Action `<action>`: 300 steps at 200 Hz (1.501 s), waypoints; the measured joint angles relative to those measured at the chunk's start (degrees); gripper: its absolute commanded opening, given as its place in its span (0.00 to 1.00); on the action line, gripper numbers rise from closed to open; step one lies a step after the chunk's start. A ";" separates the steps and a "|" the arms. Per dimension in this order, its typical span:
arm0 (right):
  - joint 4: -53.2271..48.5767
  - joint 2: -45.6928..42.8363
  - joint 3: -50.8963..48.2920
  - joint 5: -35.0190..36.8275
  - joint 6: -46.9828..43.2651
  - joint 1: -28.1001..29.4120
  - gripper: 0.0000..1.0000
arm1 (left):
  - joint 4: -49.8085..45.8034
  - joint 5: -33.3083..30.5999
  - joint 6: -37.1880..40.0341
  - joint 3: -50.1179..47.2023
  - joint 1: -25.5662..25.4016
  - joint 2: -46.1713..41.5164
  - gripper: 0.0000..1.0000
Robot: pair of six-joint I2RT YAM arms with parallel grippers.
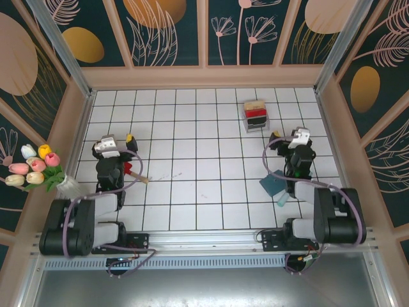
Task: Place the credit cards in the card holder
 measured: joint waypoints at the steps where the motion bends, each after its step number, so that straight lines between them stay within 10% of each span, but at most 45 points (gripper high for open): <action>1: -1.01 -0.37 0.42 0.07 0.22 0.00 0.99 | -0.22 0.00 -0.02 0.00 0.00 -0.31 0.99; 109: -54.07 -9.16 18.25 -4.11 26.45 -2.51 0.95 | -37.77 6.47 -26.38 15.76 0.17 -17.86 0.99; 142: -61.42 -9.62 18.29 -7.19 29.09 -2.51 0.89 | -39.98 19.32 -32.59 17.92 -1.40 -13.68 0.99; 181: -67.28 -9.64 18.32 -8.02 30.40 -2.49 0.84 | -47.89 23.80 -30.99 25.57 -14.53 -6.10 0.99; 250: -74.53 -9.84 18.29 -6.88 32.79 -2.01 0.74 | -51.56 23.06 -28.24 33.03 -28.26 6.12 0.99; 300: -73.94 -5.88 16.55 -10.95 34.80 4.57 0.68 | -53.22 18.51 -27.89 33.64 -29.16 8.90 0.99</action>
